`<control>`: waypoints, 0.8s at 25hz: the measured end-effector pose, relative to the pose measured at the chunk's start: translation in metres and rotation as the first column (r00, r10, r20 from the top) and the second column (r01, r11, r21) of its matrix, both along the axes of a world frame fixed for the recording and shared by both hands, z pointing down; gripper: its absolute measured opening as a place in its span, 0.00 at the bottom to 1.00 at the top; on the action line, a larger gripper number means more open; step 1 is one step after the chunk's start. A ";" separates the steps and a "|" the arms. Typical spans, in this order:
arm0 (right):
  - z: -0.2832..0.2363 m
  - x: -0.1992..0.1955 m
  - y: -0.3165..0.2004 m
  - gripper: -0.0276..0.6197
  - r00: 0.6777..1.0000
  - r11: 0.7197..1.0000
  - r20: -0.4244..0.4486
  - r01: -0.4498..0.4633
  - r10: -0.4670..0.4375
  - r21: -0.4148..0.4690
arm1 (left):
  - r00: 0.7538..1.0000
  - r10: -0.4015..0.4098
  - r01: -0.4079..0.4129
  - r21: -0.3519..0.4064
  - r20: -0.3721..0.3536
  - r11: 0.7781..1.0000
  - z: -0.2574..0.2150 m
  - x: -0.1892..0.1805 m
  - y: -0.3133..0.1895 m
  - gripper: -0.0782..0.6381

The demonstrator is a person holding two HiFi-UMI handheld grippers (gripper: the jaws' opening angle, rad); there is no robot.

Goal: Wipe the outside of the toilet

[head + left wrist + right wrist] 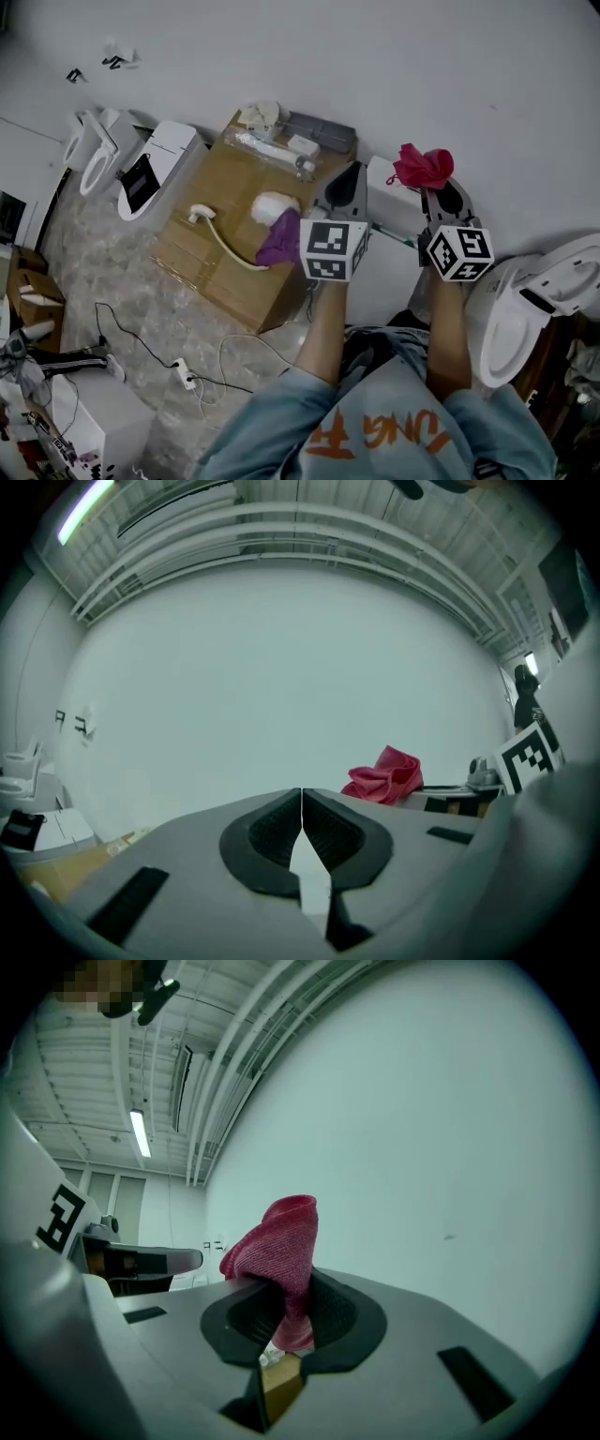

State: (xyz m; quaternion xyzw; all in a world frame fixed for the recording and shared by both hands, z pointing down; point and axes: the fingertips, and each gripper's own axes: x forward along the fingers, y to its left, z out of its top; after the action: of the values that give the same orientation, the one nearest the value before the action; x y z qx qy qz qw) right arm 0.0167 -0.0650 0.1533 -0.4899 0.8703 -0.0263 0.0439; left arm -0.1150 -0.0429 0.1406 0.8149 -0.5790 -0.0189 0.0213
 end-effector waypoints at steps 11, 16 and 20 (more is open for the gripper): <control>-0.018 -0.007 -0.006 0.15 0.998 0.997 -0.057 -0.034 0.038 0.073 | 0.999 -0.046 0.045 0.038 0.028 0.998 0.001 -0.007 -0.010 0.14; -0.027 -0.006 -0.012 0.15 0.996 0.994 -0.074 -0.039 0.046 0.098 | 0.999 -0.042 0.041 0.024 0.028 0.999 -0.001 -0.009 -0.020 0.14; -0.027 -0.006 -0.018 0.15 0.996 0.994 -0.077 -0.042 0.049 0.098 | 0.999 -0.030 0.029 0.030 0.035 0.999 -0.001 -0.006 -0.027 0.14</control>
State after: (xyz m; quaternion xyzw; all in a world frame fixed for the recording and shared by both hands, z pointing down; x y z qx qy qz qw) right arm 0.0110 -0.0830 0.1267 -0.5077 0.8602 0.0360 0.0336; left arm -0.1215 -0.0698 0.1393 0.8066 -0.5909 -0.0132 -0.0011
